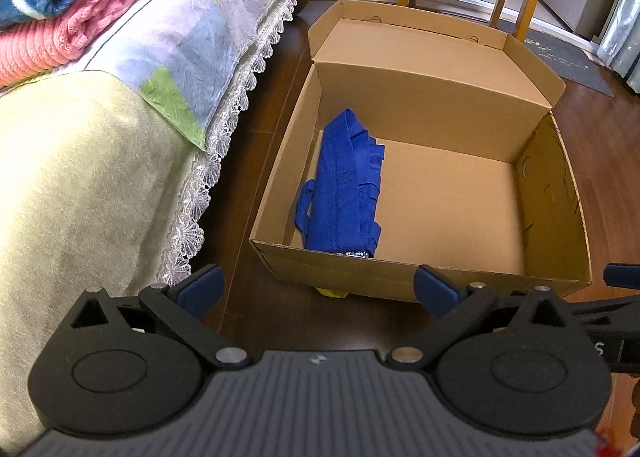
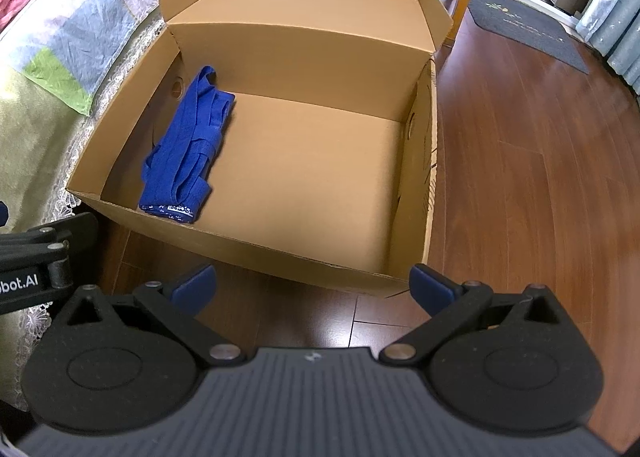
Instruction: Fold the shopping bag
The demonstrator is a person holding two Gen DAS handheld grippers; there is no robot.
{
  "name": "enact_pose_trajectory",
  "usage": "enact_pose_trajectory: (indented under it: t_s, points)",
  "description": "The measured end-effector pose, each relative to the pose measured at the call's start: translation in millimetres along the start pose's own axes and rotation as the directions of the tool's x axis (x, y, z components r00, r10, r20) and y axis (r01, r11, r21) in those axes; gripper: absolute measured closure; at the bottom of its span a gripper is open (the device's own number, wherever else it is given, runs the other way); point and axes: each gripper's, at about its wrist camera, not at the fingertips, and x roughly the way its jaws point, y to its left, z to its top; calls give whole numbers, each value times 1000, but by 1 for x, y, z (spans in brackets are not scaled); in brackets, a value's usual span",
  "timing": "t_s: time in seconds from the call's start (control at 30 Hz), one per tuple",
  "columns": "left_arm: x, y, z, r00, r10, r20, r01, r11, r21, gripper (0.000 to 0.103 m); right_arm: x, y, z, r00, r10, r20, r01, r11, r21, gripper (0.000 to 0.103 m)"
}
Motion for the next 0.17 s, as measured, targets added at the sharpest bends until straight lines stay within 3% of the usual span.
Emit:
enact_pose_trajectory:
  t_s: [0.17]
  points:
    - [0,2,0,1000,-9,-2,9,1000,-11,2,0,0,-1,1000,2,-2,-2,1000,0,1]
